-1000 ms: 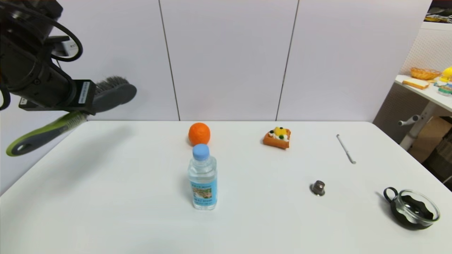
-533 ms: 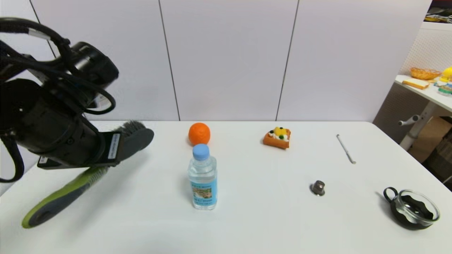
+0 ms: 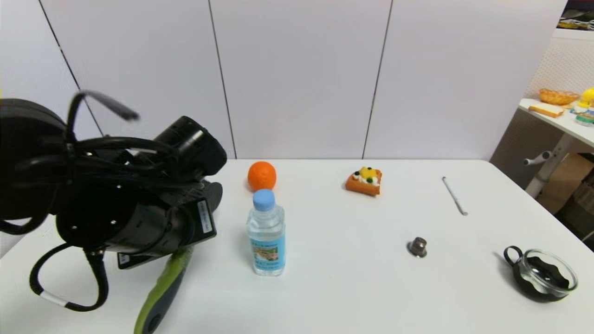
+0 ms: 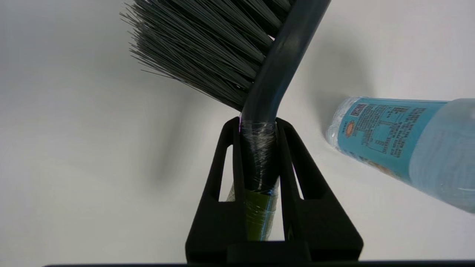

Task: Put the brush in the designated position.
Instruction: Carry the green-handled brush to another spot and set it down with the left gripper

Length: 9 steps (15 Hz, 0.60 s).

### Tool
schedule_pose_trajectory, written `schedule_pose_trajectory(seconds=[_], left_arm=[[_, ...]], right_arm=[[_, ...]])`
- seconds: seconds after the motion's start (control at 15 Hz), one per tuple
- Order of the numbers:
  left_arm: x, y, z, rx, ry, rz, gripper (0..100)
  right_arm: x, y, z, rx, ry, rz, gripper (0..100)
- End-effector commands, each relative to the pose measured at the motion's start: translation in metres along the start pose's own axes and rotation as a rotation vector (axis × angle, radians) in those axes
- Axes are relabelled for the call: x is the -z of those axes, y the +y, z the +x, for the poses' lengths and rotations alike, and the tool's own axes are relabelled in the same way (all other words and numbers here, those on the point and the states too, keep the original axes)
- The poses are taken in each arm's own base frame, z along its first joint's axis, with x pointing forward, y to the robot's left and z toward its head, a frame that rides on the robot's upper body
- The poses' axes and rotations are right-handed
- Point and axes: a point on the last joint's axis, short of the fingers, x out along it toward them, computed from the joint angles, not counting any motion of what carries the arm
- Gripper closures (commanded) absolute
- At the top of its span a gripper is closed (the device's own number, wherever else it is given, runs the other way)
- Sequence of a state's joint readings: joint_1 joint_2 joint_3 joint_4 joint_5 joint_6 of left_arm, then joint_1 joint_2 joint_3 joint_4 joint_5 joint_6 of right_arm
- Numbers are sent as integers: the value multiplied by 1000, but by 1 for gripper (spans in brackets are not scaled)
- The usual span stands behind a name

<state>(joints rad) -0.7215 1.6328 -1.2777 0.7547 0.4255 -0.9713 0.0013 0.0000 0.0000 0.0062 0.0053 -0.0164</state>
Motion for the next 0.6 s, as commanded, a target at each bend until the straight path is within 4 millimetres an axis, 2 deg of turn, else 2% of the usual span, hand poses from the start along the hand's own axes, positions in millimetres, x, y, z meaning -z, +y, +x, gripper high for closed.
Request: schedule_pose_trajectory(seconds=[0.07,0.33,0.6], left_arm=[[14,-20,30,7,6,19,100],[25,-20,48,-27,30,65,100],[29,-27,64,-45,37,63,100]], right_arm=[[0,0,0,-1,3,0,0],[0,0,0,-1,3,0,0],[0,0,0,-1,3,0,0]])
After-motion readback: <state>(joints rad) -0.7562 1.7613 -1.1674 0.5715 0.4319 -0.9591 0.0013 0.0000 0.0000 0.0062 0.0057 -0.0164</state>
